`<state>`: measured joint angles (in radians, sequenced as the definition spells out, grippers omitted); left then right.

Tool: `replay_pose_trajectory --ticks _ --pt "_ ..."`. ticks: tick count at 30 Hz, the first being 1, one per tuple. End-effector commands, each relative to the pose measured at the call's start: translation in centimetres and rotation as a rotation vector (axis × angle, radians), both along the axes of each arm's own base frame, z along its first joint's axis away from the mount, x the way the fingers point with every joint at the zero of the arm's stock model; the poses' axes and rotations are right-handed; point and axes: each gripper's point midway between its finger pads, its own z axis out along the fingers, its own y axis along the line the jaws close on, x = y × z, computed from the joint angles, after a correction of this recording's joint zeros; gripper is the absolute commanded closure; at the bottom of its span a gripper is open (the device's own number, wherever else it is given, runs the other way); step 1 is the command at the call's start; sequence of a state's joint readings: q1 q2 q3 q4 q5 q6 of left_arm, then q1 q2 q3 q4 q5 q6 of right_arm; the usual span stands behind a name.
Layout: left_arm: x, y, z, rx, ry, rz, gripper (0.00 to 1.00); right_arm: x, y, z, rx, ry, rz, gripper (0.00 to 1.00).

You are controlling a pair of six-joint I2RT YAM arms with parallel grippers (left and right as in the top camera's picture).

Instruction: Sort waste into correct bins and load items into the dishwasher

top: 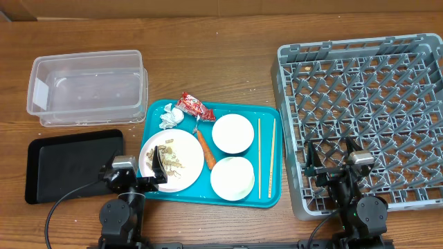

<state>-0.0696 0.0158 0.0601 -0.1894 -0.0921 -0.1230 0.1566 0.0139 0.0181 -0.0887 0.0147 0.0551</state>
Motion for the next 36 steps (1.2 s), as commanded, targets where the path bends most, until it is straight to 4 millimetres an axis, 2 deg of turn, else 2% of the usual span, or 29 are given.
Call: replay_pose_trajectory --ticks 1,19,23,28,31,34,36 --pt "0.0 0.0 0.1 0.013 -0.010 -0.003 0.00 0.0 -0.1 -0.1 -0.002 -0.008 -0.004 0.00" --pt "0.0 0.0 0.1 0.013 -0.010 -0.003 0.00 0.0 -0.1 -0.1 -0.002 -0.007 -0.004 0.00" --pt "0.1 1.8 2.5 0.066 -0.101 0.099 0.00 0.0 -0.1 -0.1 -0.002 -0.007 -0.004 0.00" --pt "0.1 1.8 2.6 0.062 -0.108 0.100 0.00 0.0 -0.1 0.0 -0.001 -0.009 -0.001 0.00" --pt "0.2 0.1 2.9 0.011 -0.124 0.003 0.00 -0.1 0.6 -0.2 0.003 -0.003 0.038 0.00" --pt "0.0 -3.1 2.9 -0.033 -0.122 -0.183 0.00 -0.1 0.7 0.0 0.055 -0.001 0.040 0.00" --pt "-0.6 -5.5 3.6 -0.041 -0.149 -0.325 0.00 -0.3 1.5 0.4 0.057 -0.014 0.093 0.00"
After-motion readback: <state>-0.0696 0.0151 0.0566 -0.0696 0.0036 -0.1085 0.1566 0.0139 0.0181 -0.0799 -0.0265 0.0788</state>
